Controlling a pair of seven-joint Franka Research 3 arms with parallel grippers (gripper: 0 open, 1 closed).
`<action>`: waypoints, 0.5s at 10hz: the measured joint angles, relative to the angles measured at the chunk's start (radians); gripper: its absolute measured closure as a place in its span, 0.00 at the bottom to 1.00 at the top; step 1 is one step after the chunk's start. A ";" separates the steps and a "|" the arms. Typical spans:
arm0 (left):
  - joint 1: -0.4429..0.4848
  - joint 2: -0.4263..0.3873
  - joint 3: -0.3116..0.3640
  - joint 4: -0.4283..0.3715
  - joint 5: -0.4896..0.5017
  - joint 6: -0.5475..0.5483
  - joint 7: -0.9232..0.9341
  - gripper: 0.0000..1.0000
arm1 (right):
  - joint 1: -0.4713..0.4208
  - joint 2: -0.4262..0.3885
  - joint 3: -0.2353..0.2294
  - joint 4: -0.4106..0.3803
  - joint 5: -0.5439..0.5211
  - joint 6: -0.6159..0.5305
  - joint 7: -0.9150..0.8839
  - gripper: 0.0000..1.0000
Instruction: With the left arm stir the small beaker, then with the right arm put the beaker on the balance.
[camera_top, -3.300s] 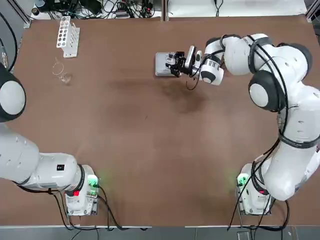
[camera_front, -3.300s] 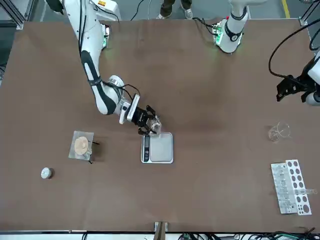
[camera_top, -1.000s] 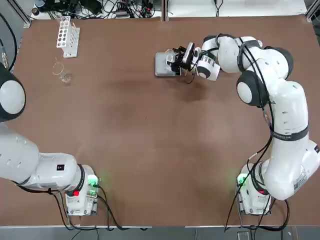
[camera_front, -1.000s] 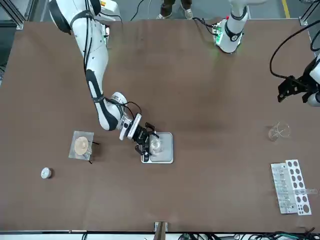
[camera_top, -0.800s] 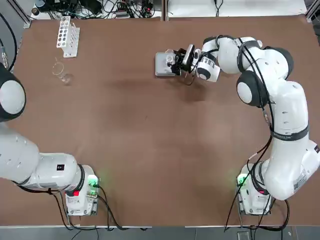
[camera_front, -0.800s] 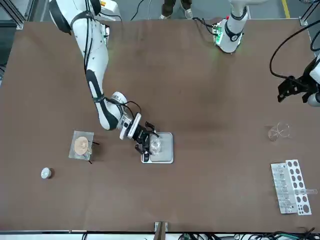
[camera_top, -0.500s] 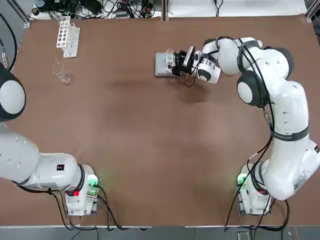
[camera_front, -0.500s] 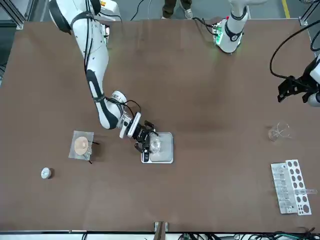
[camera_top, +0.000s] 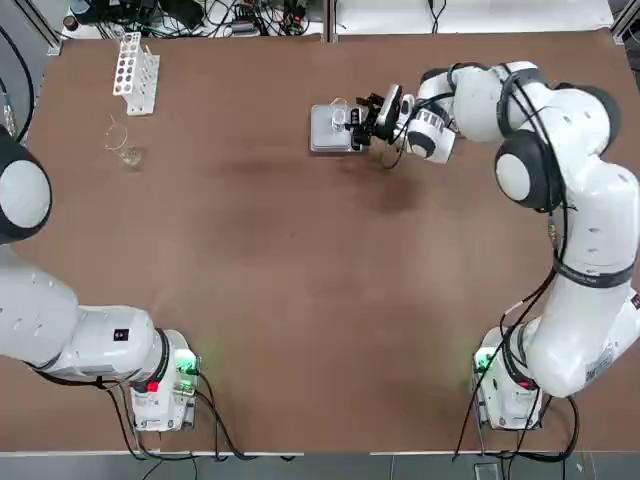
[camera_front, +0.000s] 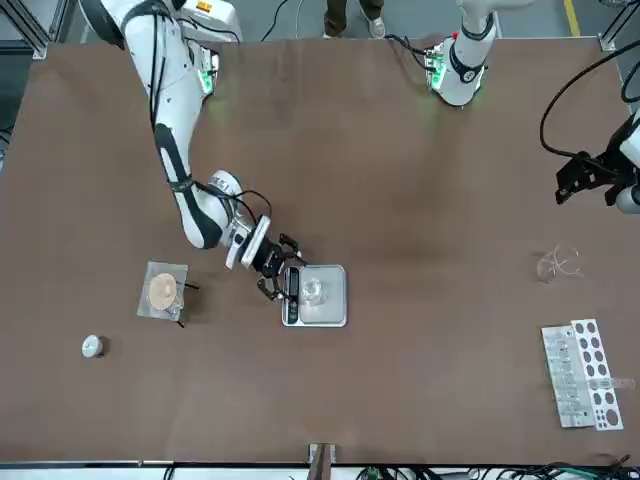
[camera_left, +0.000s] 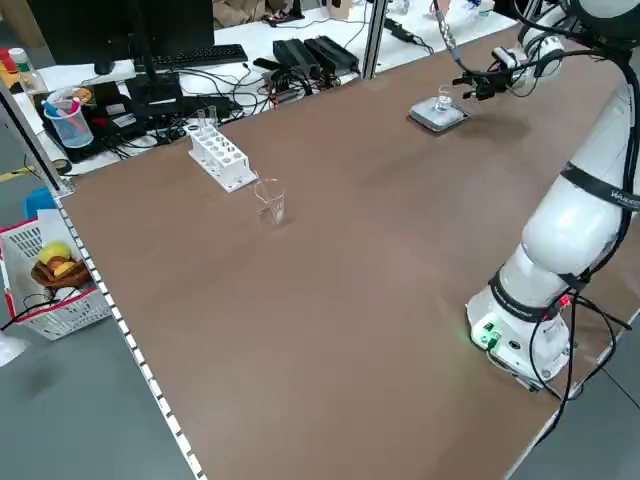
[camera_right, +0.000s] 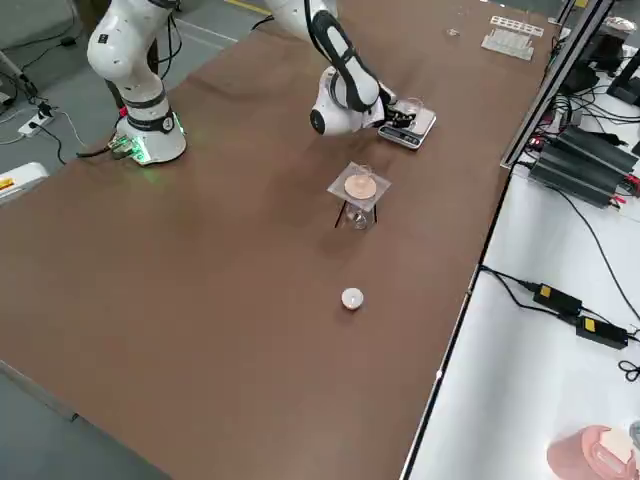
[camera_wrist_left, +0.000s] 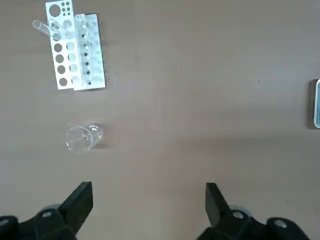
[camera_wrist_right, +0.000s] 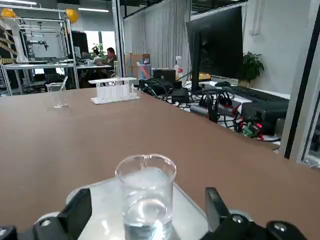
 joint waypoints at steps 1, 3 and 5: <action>0.000 0.000 0.000 0.000 0.000 0.000 0.000 0.00 | -0.006 -0.045 0.004 -0.021 -0.032 0.036 0.008 0.00; 0.000 0.000 0.000 0.000 0.000 0.001 0.001 0.00 | -0.012 -0.158 0.011 -0.061 -0.091 0.156 0.049 0.00; 0.000 0.000 0.000 0.000 0.000 0.001 0.001 0.00 | -0.012 -0.285 0.022 -0.088 -0.186 0.314 0.128 0.00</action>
